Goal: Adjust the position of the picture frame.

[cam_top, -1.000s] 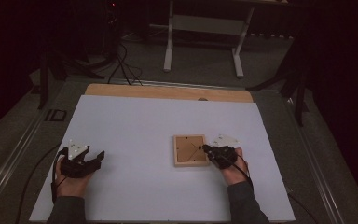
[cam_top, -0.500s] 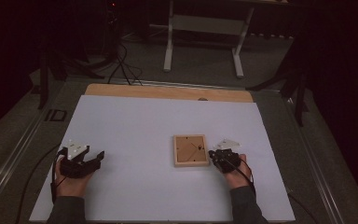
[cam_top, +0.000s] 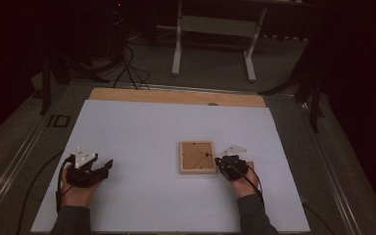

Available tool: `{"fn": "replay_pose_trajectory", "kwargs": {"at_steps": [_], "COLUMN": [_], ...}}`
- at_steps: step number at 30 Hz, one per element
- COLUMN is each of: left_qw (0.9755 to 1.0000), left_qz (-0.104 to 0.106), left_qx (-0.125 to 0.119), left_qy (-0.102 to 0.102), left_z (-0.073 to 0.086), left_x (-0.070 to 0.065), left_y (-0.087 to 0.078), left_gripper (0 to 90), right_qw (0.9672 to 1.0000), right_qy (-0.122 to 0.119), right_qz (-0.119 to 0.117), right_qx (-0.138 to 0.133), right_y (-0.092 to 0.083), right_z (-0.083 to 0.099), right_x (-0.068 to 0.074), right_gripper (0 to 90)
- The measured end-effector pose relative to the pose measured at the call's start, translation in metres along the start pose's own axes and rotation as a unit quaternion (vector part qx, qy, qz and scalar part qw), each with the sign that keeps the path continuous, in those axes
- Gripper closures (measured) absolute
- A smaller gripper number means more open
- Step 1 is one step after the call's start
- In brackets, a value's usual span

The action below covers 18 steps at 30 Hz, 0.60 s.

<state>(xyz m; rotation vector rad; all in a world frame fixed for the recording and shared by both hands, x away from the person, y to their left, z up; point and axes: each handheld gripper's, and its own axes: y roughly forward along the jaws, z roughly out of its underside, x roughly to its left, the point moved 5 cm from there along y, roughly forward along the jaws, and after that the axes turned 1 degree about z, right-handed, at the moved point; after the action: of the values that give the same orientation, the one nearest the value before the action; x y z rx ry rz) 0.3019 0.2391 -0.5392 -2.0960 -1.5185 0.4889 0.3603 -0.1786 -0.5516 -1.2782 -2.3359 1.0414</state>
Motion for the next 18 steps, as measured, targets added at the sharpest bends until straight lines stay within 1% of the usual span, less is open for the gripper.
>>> {"fn": "replay_pose_trajectory", "kwargs": {"at_steps": [5, 6, 11, 15, 18], "left_qw": [1.0, 1.0, 1.0, 0.9999, 0.9999], "left_qz": [0.002, 0.006, 0.008, 0.011, 0.014], "left_qx": [0.0, 0.001, 0.004, 0.003, 0.004], "left_qy": [0.0, -0.003, 0.002, 0.003, 0.004], "left_z": [0.0, 0.0, 0.0, 0.0, -0.001], "left_x": [0.0, -0.002, -0.005, -0.008, -0.009], "left_y": [0.0, 0.001, 0.002, 0.002, 0.003], "left_gripper": [40.3, 40.2, 40.2, 40.2, 40.2], "right_qw": [1.0, 1.0, 1.0, 1.0, 1.0], "right_qy": [-0.002, -0.003, -0.001, 0.0, -0.003], "right_qz": [0.0, 0.001, 0.0, -0.005, -0.008], "right_qx": [-0.002, -0.002, -0.001, -0.002, 0.003], "right_y": [0.006, 0.01, 0.016, 0.026, 0.032], "right_z": [-0.005, -0.008, -0.012, -0.017, -0.019], "right_x": [0.003, 0.003, 0.004, 0.008, 0.012], "right_gripper": [89.9, 89.9, 89.9, 89.9, 89.9]}}
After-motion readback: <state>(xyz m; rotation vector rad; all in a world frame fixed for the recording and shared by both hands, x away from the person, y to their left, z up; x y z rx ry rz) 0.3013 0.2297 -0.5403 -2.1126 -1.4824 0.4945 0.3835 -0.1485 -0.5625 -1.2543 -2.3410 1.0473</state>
